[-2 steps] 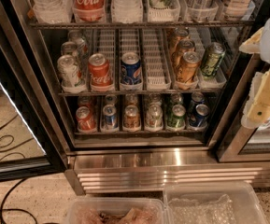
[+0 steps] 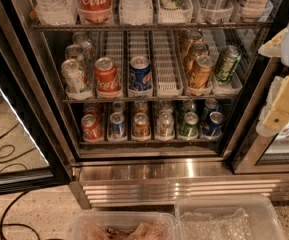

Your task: Pick orange can from middle shelf of fridge

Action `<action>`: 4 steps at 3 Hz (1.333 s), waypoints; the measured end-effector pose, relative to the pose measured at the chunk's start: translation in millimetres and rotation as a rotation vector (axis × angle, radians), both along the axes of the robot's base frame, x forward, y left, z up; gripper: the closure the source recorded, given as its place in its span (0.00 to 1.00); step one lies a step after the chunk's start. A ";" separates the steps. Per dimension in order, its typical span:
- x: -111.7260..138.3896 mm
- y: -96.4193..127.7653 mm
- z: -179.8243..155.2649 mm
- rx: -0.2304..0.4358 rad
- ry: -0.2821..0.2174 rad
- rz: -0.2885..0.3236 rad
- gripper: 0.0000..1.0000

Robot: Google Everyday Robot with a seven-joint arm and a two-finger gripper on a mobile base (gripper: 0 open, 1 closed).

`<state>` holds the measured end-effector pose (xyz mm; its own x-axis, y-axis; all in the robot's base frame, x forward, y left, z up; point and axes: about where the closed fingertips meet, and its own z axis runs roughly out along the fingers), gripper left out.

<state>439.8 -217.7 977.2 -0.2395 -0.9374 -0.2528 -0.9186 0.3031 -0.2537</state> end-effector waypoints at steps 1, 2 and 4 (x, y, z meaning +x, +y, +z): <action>6.3 -7.9 -19.3 0.069 0.030 -0.095 0.00; 12.4 -27.5 -60.0 0.135 0.090 -0.277 0.00; 19.5 -33.9 -96.5 0.157 0.184 -0.348 0.00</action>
Offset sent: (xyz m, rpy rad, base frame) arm 0.0193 -0.0516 -0.1137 0.2267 0.1781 -0.5346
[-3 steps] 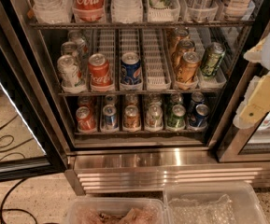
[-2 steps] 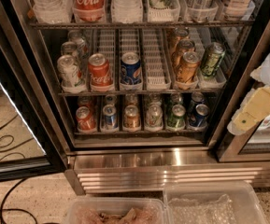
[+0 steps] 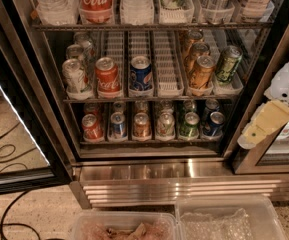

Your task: Pick orange can from middle shelf of fridge

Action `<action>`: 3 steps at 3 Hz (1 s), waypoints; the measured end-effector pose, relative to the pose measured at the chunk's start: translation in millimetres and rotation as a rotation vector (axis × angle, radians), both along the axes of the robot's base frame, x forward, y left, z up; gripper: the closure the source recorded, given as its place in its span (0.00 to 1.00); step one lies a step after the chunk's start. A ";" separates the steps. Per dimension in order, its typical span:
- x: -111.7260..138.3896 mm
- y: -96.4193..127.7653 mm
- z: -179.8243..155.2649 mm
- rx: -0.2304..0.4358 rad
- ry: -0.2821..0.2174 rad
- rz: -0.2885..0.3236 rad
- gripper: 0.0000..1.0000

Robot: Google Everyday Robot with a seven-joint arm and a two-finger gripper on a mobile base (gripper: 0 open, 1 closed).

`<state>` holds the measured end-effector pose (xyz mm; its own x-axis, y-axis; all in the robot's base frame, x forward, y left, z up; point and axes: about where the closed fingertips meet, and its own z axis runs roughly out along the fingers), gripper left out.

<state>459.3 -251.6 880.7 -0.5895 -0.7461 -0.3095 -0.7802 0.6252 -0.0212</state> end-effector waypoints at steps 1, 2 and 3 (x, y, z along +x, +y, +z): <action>3.6 5.1 -0.3 0.060 -0.055 -0.067 0.00; -18.4 21.4 -14.0 0.220 -0.103 -0.193 0.00; -29.6 33.7 -27.1 0.385 -0.184 -0.282 0.00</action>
Offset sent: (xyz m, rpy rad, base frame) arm 0.0141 0.0253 0.0036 0.5777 -0.4601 -0.4818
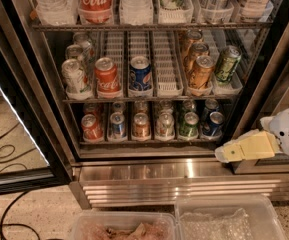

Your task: Pick orange can from middle shelf of fridge

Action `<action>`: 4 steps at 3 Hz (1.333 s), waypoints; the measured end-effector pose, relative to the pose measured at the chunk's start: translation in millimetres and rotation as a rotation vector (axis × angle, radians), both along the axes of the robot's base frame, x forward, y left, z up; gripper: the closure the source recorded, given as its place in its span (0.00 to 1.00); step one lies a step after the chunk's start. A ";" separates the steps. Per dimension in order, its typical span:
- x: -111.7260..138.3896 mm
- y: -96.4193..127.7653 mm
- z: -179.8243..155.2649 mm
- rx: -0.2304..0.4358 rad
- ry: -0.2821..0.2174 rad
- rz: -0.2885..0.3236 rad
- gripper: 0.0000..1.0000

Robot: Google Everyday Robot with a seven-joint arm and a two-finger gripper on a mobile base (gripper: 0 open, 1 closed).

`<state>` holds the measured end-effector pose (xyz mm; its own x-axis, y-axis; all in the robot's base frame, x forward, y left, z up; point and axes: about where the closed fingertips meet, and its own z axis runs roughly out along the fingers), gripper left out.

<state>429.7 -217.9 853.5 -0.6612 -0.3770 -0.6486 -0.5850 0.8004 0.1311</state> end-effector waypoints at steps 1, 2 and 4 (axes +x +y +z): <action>11.1 -2.6 16.2 0.063 -0.066 -0.069 0.00; 11.9 -1.1 16.6 0.063 -0.065 -0.066 0.00; 5.9 32.5 -0.4 0.228 -0.119 -0.262 0.00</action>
Offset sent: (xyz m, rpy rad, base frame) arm 0.0094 -0.0037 0.0148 0.0613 -0.0641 -0.0685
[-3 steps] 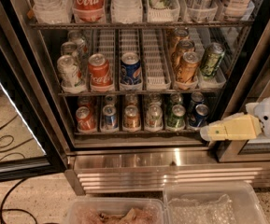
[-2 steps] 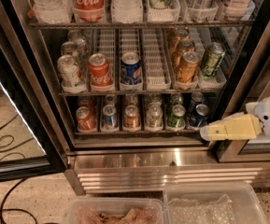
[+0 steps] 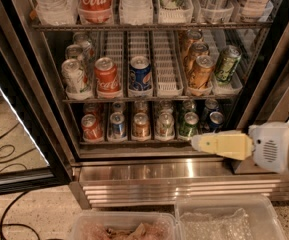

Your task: Pick orange can from middle shelf of fridge

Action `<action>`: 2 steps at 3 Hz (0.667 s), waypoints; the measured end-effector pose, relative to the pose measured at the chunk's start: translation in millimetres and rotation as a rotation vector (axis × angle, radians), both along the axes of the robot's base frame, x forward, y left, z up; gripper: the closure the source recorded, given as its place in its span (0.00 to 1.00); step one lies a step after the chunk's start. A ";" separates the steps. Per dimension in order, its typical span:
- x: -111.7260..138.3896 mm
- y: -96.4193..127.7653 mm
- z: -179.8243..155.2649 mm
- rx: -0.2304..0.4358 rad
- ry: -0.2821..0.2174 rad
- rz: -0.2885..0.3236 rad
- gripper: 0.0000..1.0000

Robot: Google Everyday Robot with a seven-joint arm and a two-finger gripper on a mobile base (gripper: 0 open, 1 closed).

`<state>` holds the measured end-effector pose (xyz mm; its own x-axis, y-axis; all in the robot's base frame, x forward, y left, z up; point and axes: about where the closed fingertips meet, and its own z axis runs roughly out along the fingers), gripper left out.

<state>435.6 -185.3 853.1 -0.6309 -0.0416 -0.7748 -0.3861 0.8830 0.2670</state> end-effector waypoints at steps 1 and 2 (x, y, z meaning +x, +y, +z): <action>8.8 10.1 0.4 0.061 -0.021 -0.063 0.00; 9.1 9.2 1.5 0.060 -0.023 -0.065 0.00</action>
Offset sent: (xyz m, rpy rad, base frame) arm 0.0061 0.0118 -0.0034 0.0602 -0.0136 -0.0588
